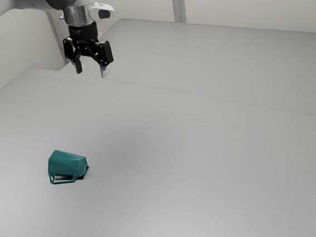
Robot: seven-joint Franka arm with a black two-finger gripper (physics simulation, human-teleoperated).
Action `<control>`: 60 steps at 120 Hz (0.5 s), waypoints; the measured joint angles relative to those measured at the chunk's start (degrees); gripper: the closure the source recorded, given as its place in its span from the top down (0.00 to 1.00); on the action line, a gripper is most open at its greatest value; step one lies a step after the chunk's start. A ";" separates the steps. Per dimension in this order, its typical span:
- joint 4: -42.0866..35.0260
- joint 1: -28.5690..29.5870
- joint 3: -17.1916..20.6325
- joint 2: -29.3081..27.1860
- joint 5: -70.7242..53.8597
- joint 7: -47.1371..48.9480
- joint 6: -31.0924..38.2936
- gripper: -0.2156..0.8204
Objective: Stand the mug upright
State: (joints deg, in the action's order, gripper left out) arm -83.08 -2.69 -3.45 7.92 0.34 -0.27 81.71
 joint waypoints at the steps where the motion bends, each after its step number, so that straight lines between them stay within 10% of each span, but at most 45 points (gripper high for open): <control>1: -1.31 0.13 -0.05 -0.76 0.16 0.04 0.24 0.79; 60: -40.67 -0.37 -19.36 -24.08 16.47 -6.80 17.16 0.79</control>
State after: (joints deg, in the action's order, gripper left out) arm -123.75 -3.07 -22.81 -16.16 16.81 -7.08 98.87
